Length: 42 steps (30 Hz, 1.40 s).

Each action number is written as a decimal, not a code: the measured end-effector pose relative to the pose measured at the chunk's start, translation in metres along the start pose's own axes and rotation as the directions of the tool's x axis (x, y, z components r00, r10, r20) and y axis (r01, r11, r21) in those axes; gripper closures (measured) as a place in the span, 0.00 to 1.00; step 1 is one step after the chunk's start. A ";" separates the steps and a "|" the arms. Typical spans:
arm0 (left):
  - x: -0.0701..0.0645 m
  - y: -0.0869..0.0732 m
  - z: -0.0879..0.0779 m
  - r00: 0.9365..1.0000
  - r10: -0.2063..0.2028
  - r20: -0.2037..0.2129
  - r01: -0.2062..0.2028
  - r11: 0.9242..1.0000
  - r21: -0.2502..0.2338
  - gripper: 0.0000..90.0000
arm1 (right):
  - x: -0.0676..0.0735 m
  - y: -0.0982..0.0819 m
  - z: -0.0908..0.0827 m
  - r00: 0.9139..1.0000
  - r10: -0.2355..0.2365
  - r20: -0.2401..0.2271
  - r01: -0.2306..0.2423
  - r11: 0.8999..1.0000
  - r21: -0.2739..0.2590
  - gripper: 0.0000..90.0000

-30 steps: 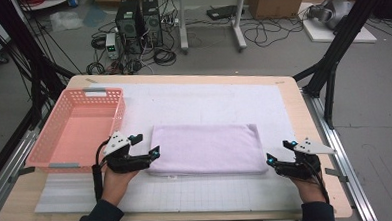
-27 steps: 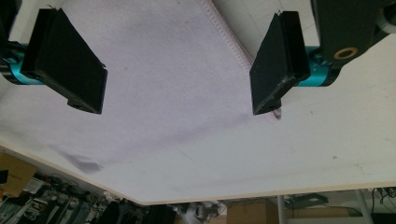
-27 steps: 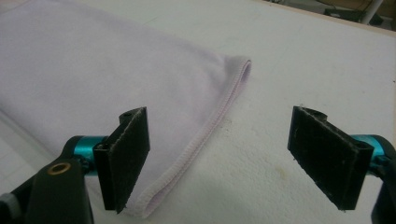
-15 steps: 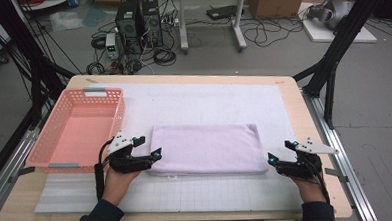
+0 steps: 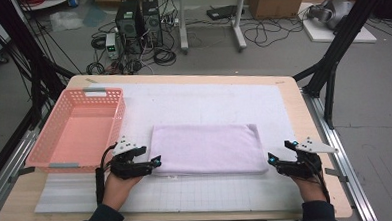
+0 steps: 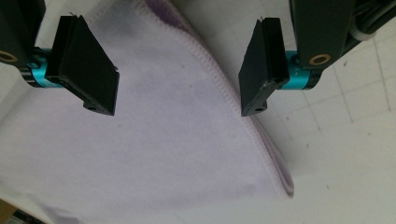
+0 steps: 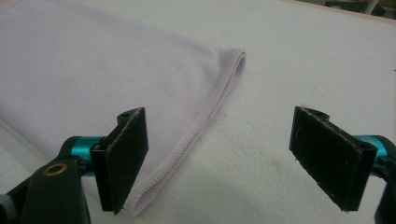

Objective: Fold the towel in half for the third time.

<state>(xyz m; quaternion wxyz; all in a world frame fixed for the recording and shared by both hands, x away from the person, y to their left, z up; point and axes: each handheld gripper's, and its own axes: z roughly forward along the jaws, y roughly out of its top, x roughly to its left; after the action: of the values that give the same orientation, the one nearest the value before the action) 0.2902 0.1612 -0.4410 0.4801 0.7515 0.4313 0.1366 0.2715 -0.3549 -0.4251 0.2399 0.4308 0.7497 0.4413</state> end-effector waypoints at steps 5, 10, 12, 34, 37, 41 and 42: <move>0.001 -0.002 -0.002 1.000 -0.004 -0.018 0.004 1.000 0.030 0.35 | 0.002 0.001 0.003 1.000 -0.008 -0.005 0.008 1.000 0.009 0.21; -0.002 -0.007 -0.002 0.999 0.005 -0.039 -0.002 0.997 0.077 0.37 | 0.004 0.001 0.006 1.000 -0.015 -0.018 0.016 1.000 0.017 0.21; -0.002 -0.008 -0.002 0.999 0.002 -0.042 0.002 0.996 0.085 0.37 | 0.003 0.001 0.008 1.000 -0.020 -0.019 0.020 1.000 0.017 0.21; -0.013 -0.013 -0.001 0.999 -0.030 0.022 0.027 0.988 0.151 0.83 | 0.012 0.006 0.017 0.998 -0.036 -0.053 0.037 0.999 0.020 0.21; -0.013 -0.012 0.000 0.999 -0.032 0.024 0.028 0.988 0.150 0.90 | 0.019 0.011 0.023 0.996 -0.050 -0.076 0.051 0.999 0.017 0.21; -0.012 -0.011 0.000 0.999 -0.044 0.028 0.040 0.988 0.148 0.90 | 0.028 0.018 0.035 0.992 -0.052 -0.111 0.054 0.998 0.017 0.21; -0.011 -0.010 -0.001 0.999 -0.044 0.030 0.039 0.988 0.148 0.90 | 0.030 0.021 0.039 0.991 -0.052 -0.124 0.055 0.998 0.021 0.21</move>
<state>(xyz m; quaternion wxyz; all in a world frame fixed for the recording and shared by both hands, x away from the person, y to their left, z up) 0.2782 0.1551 -0.4473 0.4330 0.7781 0.4477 0.0817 0.2933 -0.3063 -0.4256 0.1996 0.3856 0.7796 0.4514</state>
